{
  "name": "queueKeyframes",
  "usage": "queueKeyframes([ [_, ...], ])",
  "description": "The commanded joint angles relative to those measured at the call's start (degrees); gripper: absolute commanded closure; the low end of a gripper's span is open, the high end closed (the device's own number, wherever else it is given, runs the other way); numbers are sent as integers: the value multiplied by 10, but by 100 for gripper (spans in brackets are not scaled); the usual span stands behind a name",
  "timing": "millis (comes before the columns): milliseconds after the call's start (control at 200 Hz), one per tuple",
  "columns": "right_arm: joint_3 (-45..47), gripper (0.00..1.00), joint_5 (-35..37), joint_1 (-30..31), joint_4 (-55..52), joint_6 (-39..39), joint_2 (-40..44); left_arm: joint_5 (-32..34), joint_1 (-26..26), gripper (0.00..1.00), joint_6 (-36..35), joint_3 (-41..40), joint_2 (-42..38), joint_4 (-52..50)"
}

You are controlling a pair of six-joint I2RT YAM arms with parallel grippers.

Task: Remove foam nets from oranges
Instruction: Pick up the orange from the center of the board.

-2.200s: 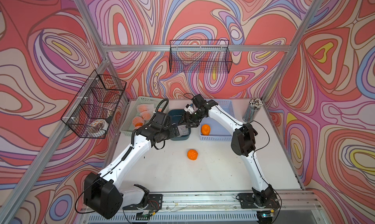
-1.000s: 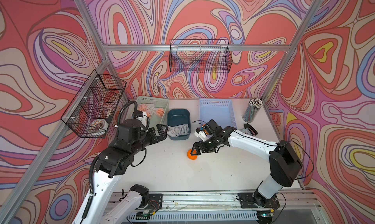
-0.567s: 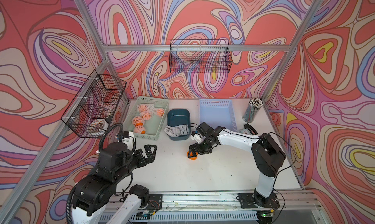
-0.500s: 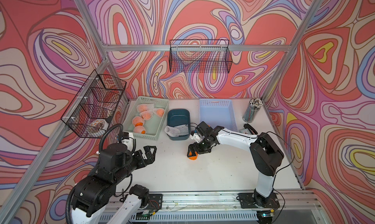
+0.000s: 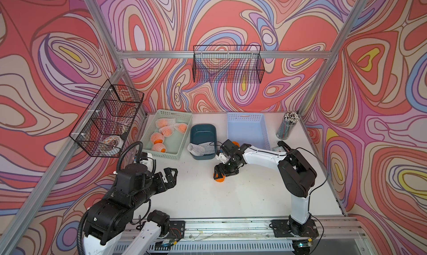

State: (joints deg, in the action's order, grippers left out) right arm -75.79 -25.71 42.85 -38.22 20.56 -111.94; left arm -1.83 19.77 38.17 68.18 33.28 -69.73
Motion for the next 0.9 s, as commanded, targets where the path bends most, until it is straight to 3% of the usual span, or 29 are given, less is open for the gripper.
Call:
queueKeyframes([
  [0,-13,20,4,6,-9,-3,-11,10,-4,0,1,-6,-4,-17],
  [376,-33,39,8,6,-33,-9,-1,5,-4,0,-1,-14,-3,-3],
  [731,-80,42,24,6,-87,-8,51,-11,-4,0,-11,-18,22,31],
  [896,-126,42,31,-4,-126,-6,68,-58,-4,0,-27,-16,57,68],
])
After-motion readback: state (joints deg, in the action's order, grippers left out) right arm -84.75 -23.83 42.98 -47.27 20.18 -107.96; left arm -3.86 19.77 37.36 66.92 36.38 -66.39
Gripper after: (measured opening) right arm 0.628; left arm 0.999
